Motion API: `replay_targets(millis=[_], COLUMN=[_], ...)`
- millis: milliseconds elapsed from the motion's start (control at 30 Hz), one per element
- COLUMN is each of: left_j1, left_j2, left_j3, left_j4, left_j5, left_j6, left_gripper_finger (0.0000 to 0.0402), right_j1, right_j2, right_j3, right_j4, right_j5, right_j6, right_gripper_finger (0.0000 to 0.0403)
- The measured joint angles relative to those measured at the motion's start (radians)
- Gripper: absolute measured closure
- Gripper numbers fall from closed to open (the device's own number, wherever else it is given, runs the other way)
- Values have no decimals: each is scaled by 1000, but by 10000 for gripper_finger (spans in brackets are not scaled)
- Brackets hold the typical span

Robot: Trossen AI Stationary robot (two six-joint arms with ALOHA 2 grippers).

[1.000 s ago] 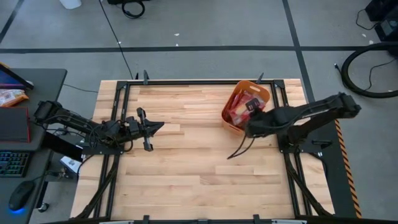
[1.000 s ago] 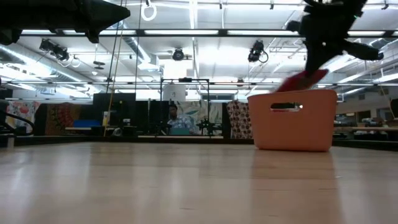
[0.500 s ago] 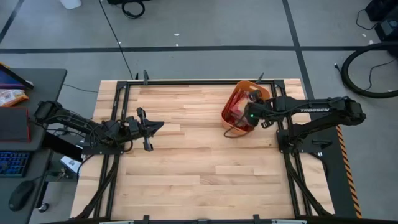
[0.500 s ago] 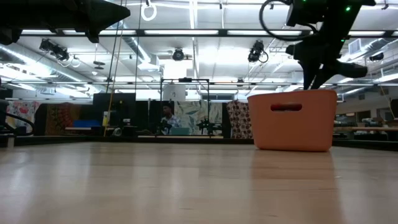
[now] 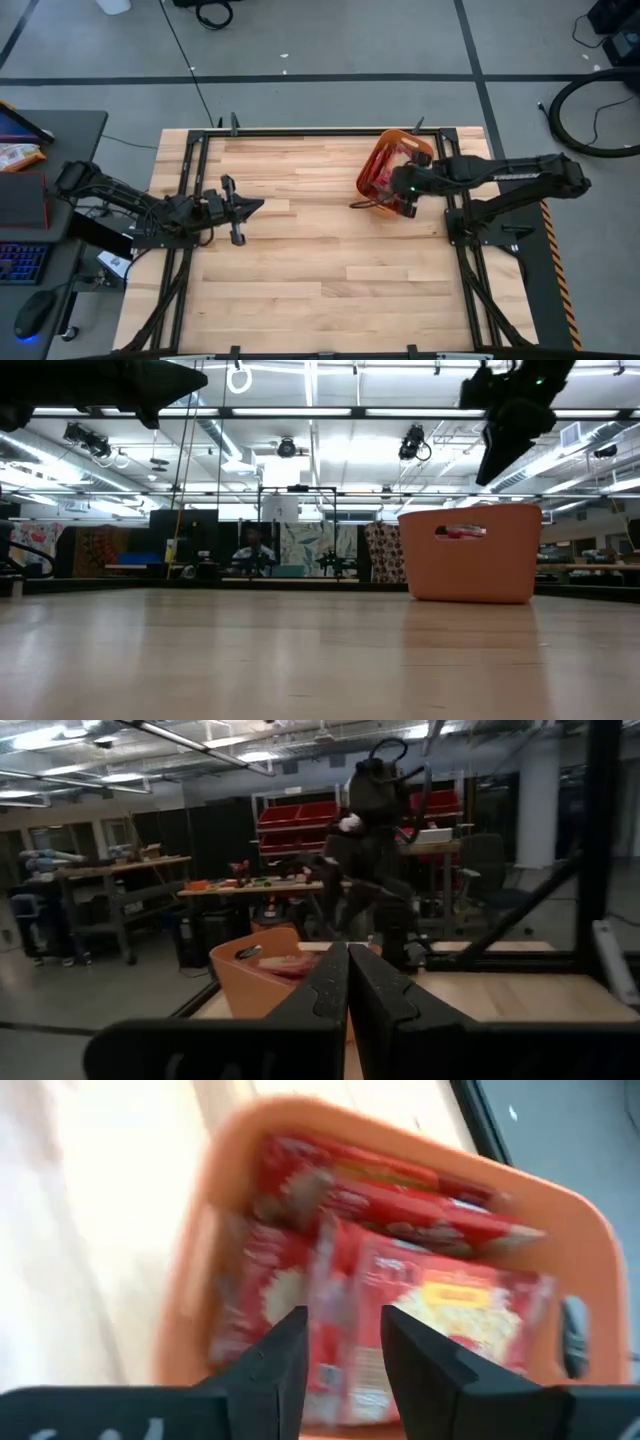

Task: Sort popcorn bags into baskets
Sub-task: Return to Home Position

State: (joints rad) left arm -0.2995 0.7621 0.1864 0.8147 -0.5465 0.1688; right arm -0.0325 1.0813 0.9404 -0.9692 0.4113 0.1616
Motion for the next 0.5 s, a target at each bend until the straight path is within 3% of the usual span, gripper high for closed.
replay_targets(millis=[333,500], left_j1=[-26,-21], left_j2=[-145,-239], left_j3=[-98,-146], left_j4=[78,67], left_j5=[-2,-73], left_j6=[24,3], left_gripper_finger=[390,390], right_j1=[204,255], right_j2=[-244,-360], right_j3=[-255,-390], right_j4=[312,469], right_j5=[57,76], right_j6=[240,273], right_gripper_finger=[273,273])
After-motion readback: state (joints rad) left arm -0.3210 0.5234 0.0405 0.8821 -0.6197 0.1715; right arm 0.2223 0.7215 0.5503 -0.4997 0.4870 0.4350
